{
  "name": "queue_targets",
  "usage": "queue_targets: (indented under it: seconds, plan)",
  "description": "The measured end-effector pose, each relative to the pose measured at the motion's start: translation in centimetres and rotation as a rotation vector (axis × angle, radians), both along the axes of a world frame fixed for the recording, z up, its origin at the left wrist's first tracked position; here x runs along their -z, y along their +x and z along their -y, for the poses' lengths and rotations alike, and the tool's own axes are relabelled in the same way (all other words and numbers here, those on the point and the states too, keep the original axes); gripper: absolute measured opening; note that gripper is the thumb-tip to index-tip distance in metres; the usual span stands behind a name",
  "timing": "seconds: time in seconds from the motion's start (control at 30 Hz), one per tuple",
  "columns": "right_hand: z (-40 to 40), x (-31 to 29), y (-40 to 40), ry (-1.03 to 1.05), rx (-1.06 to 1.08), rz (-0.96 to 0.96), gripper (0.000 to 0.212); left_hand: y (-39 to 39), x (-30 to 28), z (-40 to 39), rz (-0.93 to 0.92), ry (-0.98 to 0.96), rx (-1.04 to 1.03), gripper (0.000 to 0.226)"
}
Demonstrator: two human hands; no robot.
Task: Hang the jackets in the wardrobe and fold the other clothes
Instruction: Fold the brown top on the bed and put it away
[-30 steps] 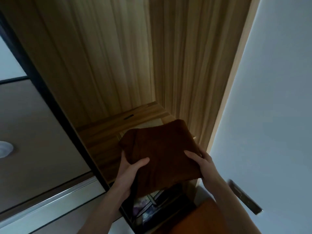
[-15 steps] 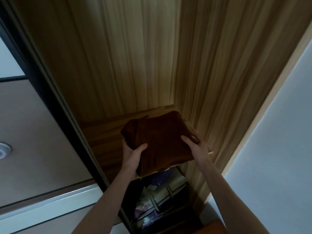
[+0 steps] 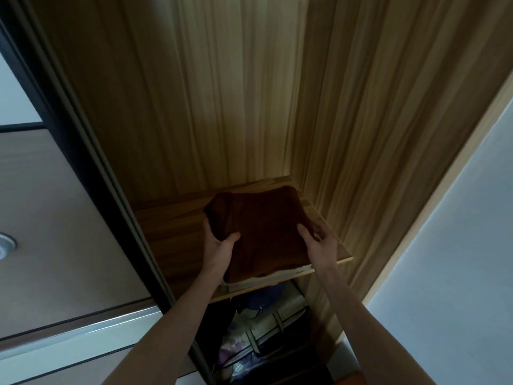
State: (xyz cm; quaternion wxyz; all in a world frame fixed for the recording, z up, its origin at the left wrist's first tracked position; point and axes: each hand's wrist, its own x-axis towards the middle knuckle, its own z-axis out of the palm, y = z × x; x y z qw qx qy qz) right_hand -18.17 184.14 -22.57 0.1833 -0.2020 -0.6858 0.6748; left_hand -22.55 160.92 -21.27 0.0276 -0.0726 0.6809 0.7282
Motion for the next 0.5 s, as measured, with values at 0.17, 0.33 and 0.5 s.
queue_targets:
  seconds: [0.17,0.33,0.5]
  plan:
    - [-0.6,0.6,-0.8,0.13,0.059,0.073,0.048,-1.3,0.5,-0.5,0.064,-0.007,0.027,0.095]
    - [-0.6,2.5,-0.4,0.386,0.107,0.107,0.05,-1.4,1.7,-1.0,0.043,-0.3,-0.05,0.104]
    - [1.5,3.1,1.1,0.794,0.028,-0.118,0.043,1.7,1.7,-1.7,-0.419,-0.978,-0.169,0.078]
